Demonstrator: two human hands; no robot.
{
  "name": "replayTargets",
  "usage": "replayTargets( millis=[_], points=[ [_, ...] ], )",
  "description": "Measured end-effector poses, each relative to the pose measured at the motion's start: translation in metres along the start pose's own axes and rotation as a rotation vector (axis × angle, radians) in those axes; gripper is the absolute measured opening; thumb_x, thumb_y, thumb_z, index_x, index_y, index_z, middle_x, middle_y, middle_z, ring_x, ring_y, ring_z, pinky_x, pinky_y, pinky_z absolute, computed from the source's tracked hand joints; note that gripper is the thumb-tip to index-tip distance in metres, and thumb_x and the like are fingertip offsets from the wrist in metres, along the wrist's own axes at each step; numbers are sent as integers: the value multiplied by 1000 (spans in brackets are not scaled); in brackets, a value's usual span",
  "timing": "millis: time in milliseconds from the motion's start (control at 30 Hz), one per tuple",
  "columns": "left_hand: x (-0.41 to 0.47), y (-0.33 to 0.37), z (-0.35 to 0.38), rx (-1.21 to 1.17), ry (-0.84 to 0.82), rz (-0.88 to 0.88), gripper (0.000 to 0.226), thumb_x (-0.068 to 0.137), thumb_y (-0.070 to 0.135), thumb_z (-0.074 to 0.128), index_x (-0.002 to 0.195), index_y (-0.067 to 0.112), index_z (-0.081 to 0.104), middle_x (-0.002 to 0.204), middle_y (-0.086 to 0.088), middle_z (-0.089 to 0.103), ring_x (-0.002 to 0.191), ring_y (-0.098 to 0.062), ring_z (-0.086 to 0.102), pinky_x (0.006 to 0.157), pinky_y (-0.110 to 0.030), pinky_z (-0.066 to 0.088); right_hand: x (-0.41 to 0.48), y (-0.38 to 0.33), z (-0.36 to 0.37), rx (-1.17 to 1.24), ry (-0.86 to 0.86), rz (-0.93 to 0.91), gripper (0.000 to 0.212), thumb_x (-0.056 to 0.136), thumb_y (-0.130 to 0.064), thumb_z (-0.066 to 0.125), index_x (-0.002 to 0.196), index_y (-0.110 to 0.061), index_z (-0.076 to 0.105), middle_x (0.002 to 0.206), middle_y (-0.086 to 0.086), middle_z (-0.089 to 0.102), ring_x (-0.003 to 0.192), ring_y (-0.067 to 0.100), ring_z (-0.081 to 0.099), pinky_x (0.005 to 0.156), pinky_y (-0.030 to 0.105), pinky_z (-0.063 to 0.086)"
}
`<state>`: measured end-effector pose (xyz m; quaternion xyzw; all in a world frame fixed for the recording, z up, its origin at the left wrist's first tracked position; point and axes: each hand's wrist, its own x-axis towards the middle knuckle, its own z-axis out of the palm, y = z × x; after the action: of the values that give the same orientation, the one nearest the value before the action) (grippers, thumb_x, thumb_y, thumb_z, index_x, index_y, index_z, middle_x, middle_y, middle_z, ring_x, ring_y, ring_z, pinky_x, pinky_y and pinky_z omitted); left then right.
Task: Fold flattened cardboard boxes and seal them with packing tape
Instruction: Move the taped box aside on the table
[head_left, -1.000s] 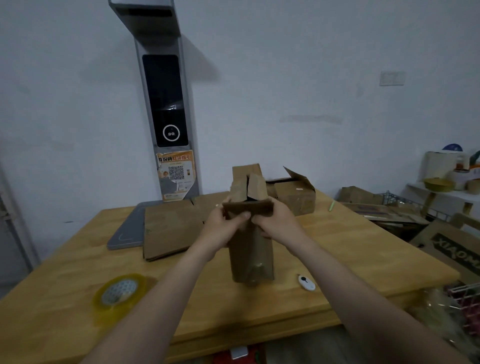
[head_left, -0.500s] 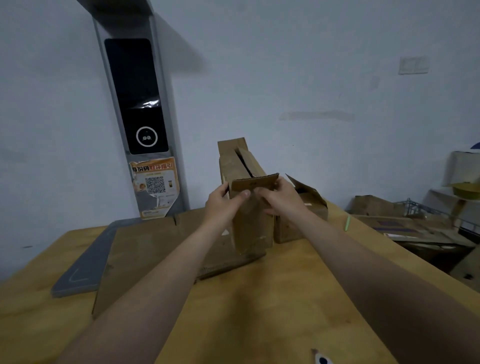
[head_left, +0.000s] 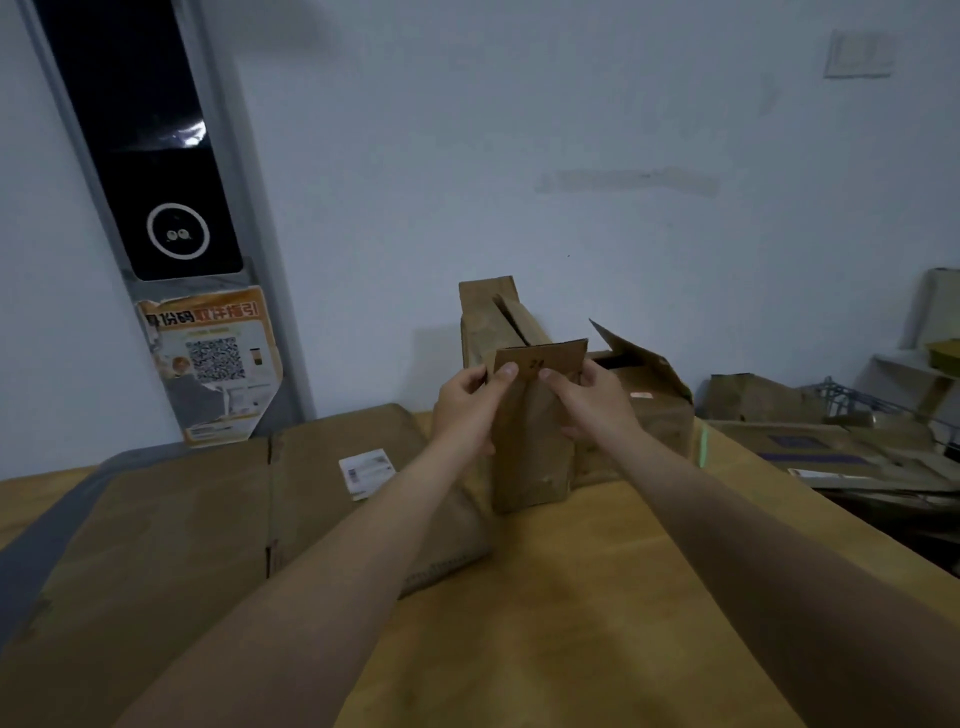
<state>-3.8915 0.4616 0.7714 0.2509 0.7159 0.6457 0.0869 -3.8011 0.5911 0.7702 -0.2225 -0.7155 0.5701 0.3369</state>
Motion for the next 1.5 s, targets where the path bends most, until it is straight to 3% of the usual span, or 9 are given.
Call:
replayTargets(
  millis=[100,233,367,533,867,1033,1167,1400,1500],
  points=[
    [4,-6,17,-27,-37,-72,56,93,58,64,138,26,56,131,7,60,113,-24,61,66,-47,65,12,10,-11,-9,11,-8,12,95,-37,67,101,-44,61,106,-22,62,112,14,59,99,50,53],
    [10,-1,25,50,-86,-72,53,95,59,59,139,29,52,135,4,58,120,-25,56,88,-55,59,20,12,-16,-6,-39,23,21,93,-32,70,109,-41,60,110,-16,64,108,13,60,100,48,53],
    [11,-4,-2,284,-170,-3,72,91,69,57,152,33,41,157,4,42,139,-28,46,92,-46,53,8,12,-19,-154,-116,-24,60,84,-24,78,137,-30,50,120,-13,62,117,15,59,99,41,53],
    [-11,-10,-53,597,-264,175,80,87,71,61,154,34,37,162,3,36,146,-23,39,114,-49,40,-32,0,-13,-626,-237,-2,101,66,-46,82,151,-36,29,151,0,39,138,29,44,106,55,47],
    [-88,-12,-178,903,-288,198,75,88,60,68,153,32,41,157,1,42,140,-21,43,110,-37,39,-107,-32,47,-980,-502,-58,101,81,-52,75,160,-31,15,167,5,10,150,41,21,117,55,32],
    [-122,-33,-247,970,-269,39,77,88,51,74,154,26,40,158,-2,40,143,-24,39,113,-35,34,-140,-39,93,-993,-620,-161,75,88,-37,71,154,-33,34,157,6,33,145,31,32,114,46,37],
    [-157,-59,-286,917,-280,-42,76,84,52,76,150,33,43,151,5,48,136,-21,47,112,-39,41,-170,-32,130,-981,-653,-203,84,82,-37,79,154,-29,37,154,1,42,141,28,40,112,35,39],
    [-221,-90,-268,991,-338,-105,80,85,62,70,153,33,38,157,4,41,141,-21,43,112,-47,42,-237,-27,125,-1126,-737,-139,86,85,-41,78,155,-25,33,156,4,39,136,30,45,104,41,47],
    [-248,-88,-231,1103,-399,31,72,86,62,67,150,39,42,156,5,44,141,-23,43,112,-48,41,-274,-21,83,-1339,-718,-201,82,86,-43,78,153,-26,34,166,5,17,143,37,34,102,50,48]
  ],
)
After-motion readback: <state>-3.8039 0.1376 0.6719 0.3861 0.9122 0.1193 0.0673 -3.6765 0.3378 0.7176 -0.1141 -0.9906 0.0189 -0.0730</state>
